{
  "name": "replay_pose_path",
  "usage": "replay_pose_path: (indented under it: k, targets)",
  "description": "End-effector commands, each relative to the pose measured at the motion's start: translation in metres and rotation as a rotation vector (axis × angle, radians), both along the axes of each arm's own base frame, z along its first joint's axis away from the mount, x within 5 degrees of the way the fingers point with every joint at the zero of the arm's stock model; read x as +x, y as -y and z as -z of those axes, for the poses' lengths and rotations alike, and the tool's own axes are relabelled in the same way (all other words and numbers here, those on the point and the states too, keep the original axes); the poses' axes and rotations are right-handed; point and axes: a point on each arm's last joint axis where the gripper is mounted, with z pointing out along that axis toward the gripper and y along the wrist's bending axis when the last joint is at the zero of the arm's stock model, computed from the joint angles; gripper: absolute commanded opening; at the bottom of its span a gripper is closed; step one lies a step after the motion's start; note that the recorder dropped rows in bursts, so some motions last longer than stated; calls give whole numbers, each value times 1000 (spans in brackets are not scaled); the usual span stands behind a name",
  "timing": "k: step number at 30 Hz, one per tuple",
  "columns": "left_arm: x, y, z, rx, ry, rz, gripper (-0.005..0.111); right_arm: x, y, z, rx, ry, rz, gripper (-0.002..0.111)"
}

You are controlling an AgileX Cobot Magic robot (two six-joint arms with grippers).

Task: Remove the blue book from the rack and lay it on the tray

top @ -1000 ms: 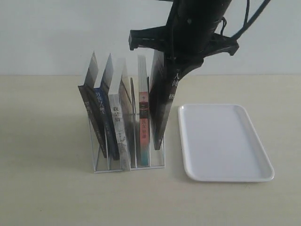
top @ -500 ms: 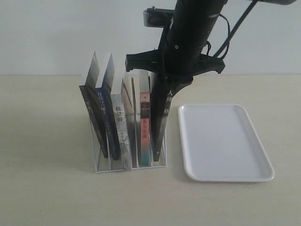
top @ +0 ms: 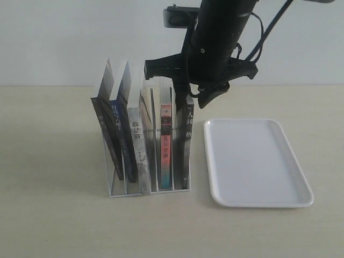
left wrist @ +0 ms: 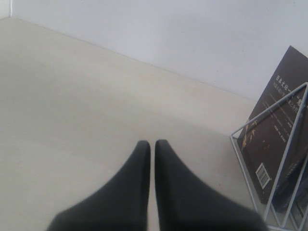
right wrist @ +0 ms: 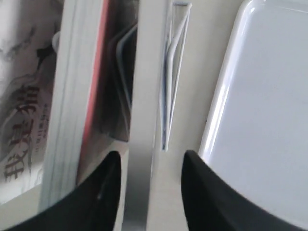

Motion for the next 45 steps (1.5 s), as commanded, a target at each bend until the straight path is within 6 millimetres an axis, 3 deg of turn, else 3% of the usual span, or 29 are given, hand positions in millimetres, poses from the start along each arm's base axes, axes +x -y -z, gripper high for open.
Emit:
replay_pose_path:
  k: [1, 5, 9, 11, 15, 20, 28, 34, 42, 45]
  targets:
    - [0, 0, 0, 5, 12, 0, 4, -11, 9, -41, 26, 50, -7, 29]
    - [0, 0, 0, 5, 12, 0, 4, -19, 15, -76, 86, 135, -14, 27]
    - [0, 0, 0, 5, 12, 0, 4, -24, 16, -89, 118, 162, -30, 27]
    - [0, 0, 0, 5, 12, 0, 4, -26, 13, -89, 149, 141, -53, 22]
    - [0, 0, 0, 5, 12, 0, 4, -30, 6, -88, 170, 123, -91, 0]
    - [0, 0, 0, 5, 12, 0, 4, -48, -20, -82, 153, 113, -172, 0]
    - [0, 0, 0, 5, 12, 0, 4, -72, -63, -74, 45, 273, -190, 0]
    - [0, 0, 0, 5, 12, 0, 4, -59, -47, -73, -106, 354, -34, 0]
    - [0, 0, 0, 5, 12, 0, 4, -45, -32, -69, -64, 267, -49, 0]
    - [0, 0, 0, 5, 12, 0, 4, -44, -32, -69, -45, 252, -47, 18]
